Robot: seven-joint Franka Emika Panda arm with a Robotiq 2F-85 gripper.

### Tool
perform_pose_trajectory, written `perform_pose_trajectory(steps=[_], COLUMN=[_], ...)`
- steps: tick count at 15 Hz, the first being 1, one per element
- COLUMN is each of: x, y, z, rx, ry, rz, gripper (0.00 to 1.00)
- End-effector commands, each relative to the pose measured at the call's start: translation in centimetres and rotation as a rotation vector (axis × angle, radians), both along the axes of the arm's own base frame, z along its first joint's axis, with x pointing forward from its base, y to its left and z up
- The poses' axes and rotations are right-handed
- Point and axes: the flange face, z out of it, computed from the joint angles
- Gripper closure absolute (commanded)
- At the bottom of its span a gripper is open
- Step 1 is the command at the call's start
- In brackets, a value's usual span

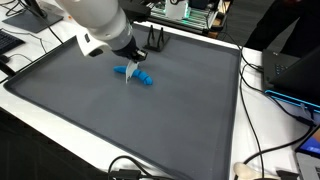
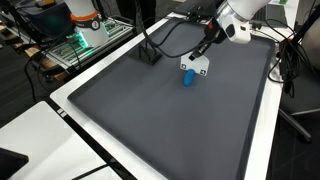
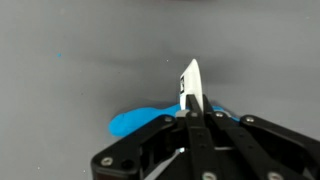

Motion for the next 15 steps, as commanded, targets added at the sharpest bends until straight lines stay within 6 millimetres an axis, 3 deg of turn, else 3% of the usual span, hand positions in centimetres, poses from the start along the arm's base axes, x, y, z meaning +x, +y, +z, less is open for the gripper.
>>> perform_pose_trajectory(steps=[1, 15], x=[-0.9, -2.3], y=[-0.2, -0.7], z=[-2.2, -0.7], rx=[-0.003, 0.014], ry=[0.082, 0.131], rz=[0.030, 0.026], gripper=[0.99, 0.99])
